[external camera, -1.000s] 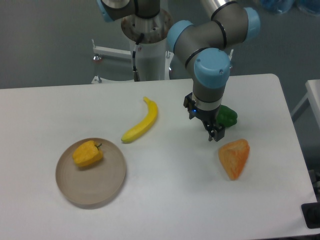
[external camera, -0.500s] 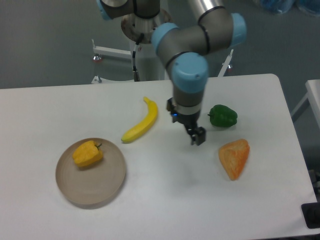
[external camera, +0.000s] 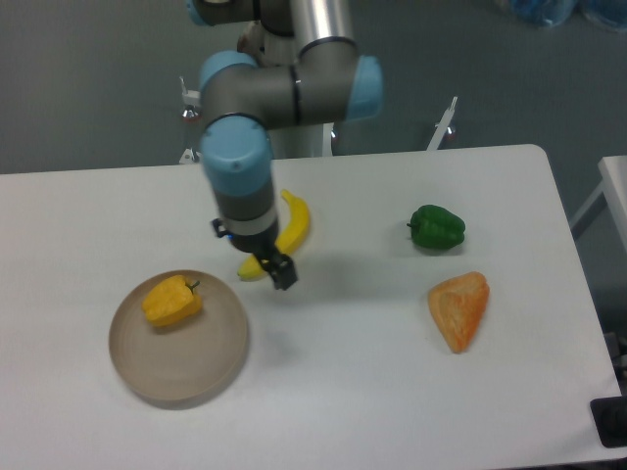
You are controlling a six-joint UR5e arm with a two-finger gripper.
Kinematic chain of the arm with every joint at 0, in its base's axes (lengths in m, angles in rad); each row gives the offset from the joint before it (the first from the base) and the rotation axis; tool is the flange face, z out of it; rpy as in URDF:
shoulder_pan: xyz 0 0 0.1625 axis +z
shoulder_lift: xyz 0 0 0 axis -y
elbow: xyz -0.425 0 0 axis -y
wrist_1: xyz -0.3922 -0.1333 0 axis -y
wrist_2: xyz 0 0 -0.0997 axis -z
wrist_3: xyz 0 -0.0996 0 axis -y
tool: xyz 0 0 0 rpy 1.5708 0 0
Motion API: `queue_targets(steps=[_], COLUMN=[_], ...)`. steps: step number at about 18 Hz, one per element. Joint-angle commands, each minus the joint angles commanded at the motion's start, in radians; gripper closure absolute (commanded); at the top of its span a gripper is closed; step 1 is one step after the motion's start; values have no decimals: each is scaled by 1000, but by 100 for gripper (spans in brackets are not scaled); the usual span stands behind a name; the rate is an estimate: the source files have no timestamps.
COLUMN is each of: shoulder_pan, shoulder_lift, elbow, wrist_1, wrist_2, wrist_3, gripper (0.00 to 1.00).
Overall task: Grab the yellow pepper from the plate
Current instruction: 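Move the gripper from beside the green pepper toward the plate, then lower the gripper onto the yellow pepper and close on it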
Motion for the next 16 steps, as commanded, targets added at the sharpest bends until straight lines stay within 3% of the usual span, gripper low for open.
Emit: queue_targets(steps=[3,16], shoulder_pan=[-55,-111], shoulder_lift=[-46,-127], elbow=[0,14], wrist_1=[83,88], wrist_2=[2,6], wrist_3=[-68,-68], gripper=[0,0])
